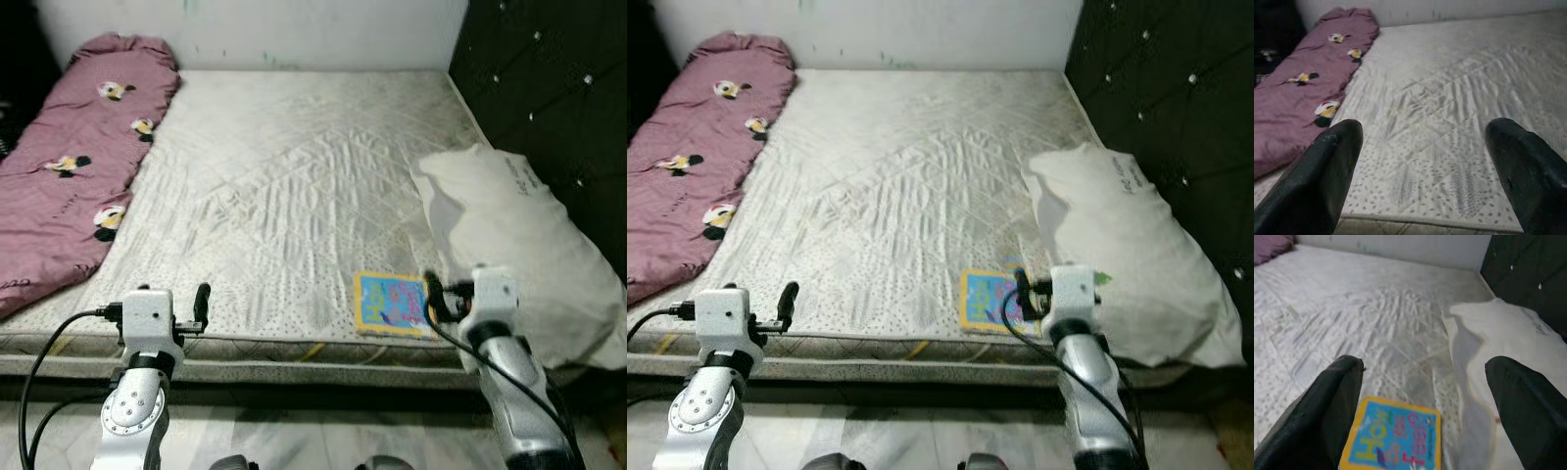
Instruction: Clean up the room
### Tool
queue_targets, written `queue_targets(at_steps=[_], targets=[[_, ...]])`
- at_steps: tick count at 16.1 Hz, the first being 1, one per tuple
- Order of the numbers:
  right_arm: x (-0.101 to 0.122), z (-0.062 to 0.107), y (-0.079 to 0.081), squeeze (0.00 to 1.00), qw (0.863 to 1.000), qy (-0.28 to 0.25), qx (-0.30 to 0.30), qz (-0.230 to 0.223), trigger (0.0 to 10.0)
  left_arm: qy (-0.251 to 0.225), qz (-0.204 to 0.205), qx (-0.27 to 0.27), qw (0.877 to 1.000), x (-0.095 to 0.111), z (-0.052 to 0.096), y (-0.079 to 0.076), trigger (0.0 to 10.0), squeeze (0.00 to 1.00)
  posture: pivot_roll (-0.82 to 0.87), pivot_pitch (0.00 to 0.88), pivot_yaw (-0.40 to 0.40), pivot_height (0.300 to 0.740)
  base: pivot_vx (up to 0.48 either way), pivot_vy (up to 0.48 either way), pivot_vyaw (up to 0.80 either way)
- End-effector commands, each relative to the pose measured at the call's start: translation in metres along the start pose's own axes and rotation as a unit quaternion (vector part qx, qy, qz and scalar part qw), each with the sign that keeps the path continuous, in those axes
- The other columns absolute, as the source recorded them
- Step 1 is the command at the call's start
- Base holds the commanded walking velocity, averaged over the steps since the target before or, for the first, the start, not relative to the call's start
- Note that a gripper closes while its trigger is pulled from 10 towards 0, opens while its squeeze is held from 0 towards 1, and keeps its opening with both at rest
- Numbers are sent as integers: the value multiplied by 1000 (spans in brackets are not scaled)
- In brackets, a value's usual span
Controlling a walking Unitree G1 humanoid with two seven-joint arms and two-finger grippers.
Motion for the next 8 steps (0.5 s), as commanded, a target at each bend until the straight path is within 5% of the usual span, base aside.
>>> queue_targets(at_steps=[1,6,8], targets=[[6,-2,0,0,1000,-7,0,-12,10000,1,-2,13,1000,-3,0,8,10000,0,-76,0,11,740,0,0,0],[12,-6,13,0,1000,-17,4,-24,10000,9,-22,24,999,-3,-4,17,10000,0,-57,0,34,740,0,0,0],[14,-13,5,0,999,-14,-24,-40,10000,-18,-26,23,999,14,-12,17,10000,0,-50,0,56,740,0,0,0]])
Point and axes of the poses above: a point about 5 cm out from each wrist's last joint towards the gripper, its own z axis pointing back from the gripper into the wrist, its own x axis along the axis of the wrist's last joint, y = z × x, the point moved 6 cm from there along -z, pointing out of the wrist towards the gripper, and after that the axes turned 1 degree about z, right-handed, at the moved point
